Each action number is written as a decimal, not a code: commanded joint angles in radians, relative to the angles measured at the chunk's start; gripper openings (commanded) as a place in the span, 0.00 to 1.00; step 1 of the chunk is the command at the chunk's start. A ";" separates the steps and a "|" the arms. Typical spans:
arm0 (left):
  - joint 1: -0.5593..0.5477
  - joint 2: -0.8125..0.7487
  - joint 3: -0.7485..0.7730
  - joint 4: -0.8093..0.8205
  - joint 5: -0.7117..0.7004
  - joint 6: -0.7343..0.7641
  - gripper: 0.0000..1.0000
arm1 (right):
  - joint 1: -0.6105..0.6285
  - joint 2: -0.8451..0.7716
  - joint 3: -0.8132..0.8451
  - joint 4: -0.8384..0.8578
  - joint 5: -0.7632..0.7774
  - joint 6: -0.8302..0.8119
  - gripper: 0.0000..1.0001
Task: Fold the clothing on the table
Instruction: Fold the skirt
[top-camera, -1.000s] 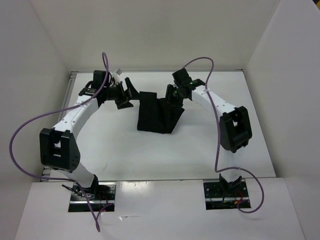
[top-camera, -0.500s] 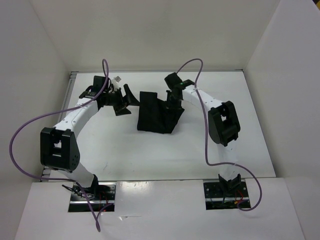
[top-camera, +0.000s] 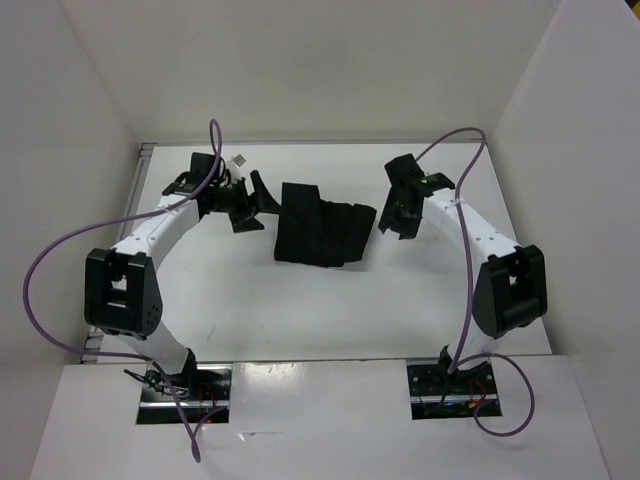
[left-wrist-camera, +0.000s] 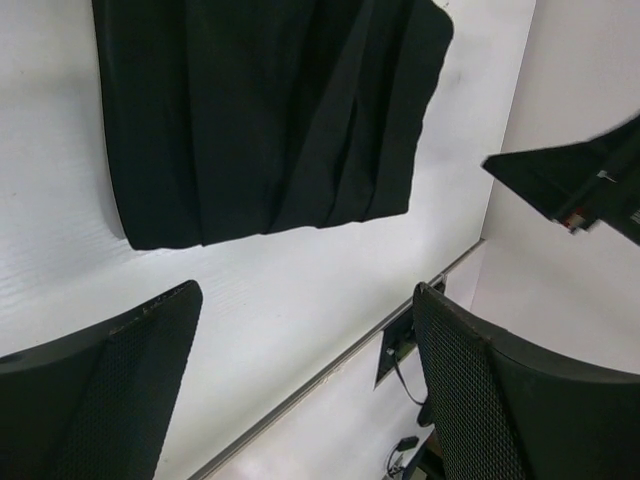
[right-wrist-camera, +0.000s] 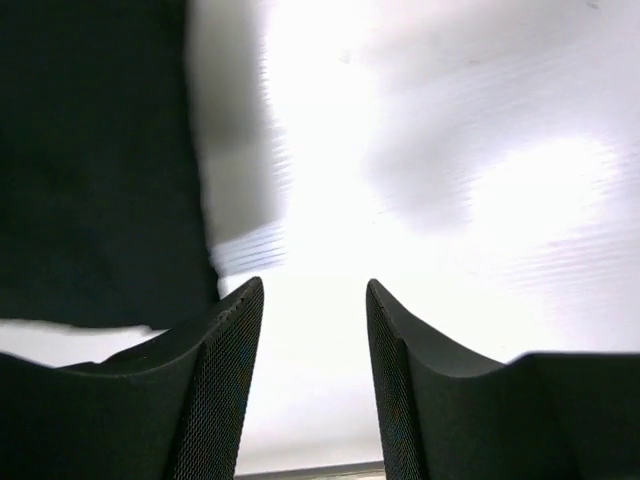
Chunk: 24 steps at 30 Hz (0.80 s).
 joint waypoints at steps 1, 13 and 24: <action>0.003 0.042 0.019 0.026 0.039 0.025 0.92 | 0.033 -0.076 0.039 0.090 -0.096 0.007 0.51; -0.017 0.101 0.070 0.035 0.068 0.034 0.29 | 0.082 0.435 0.531 0.221 -0.483 -0.110 0.03; 0.002 0.070 0.027 0.035 0.058 0.034 0.29 | 0.113 0.922 1.054 0.181 -0.730 -0.043 0.00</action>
